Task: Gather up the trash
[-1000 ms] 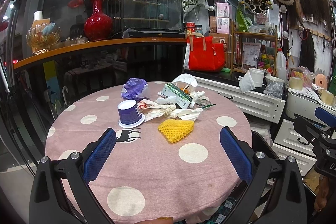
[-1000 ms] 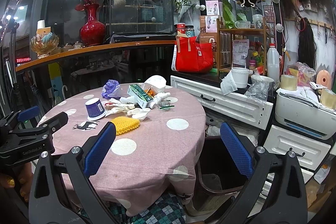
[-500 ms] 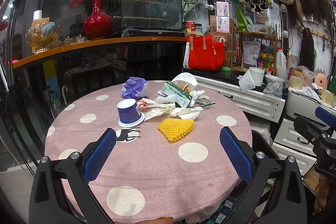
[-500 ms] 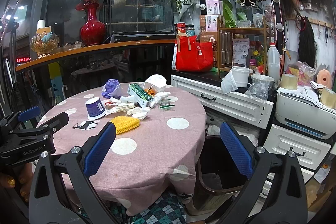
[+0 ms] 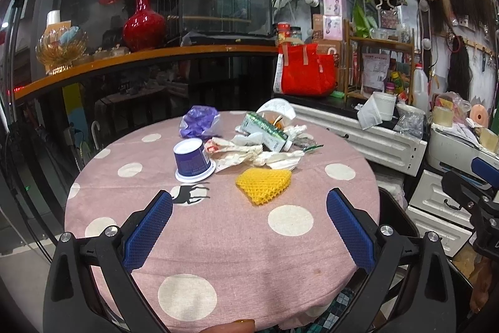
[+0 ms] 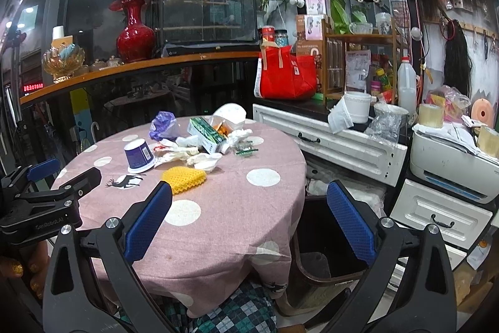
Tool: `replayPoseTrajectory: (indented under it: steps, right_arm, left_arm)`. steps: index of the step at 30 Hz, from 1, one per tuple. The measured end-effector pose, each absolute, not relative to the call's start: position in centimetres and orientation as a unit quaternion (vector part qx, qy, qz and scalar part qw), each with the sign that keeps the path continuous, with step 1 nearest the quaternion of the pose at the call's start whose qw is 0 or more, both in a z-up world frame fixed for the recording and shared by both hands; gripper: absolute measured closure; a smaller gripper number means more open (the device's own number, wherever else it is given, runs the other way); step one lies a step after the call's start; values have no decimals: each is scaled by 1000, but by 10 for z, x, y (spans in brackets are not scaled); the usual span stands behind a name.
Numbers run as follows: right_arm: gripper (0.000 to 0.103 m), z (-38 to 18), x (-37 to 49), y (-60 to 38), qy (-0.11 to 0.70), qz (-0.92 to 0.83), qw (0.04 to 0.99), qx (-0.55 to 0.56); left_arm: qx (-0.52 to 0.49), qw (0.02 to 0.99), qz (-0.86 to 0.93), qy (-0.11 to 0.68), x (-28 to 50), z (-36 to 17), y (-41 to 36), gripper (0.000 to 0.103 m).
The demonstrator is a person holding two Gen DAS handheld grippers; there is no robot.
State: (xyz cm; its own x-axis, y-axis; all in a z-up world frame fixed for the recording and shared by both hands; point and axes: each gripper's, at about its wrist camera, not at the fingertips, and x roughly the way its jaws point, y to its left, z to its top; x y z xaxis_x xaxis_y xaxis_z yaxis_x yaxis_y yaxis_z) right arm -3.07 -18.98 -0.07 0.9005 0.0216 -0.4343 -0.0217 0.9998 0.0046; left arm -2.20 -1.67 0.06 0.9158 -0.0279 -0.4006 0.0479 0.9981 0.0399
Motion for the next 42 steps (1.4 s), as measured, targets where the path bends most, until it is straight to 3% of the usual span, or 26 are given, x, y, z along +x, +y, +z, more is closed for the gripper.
replayPoseTrajectory:
  steps: [17,34,42]
  right_arm:
    - [5,-69,90,-159,386,114,914,-45]
    - [5,-111,214,-57,464,228,849,-114]
    - [19,-130,241,-40,486,226,832,-139]
  left_arm:
    - [-9,929,-35,369,72,-49,32,6]
    - [1,918,-22,395,199,-46,90,6]
    - [-10,914,-10,405,244,-57,94,7]
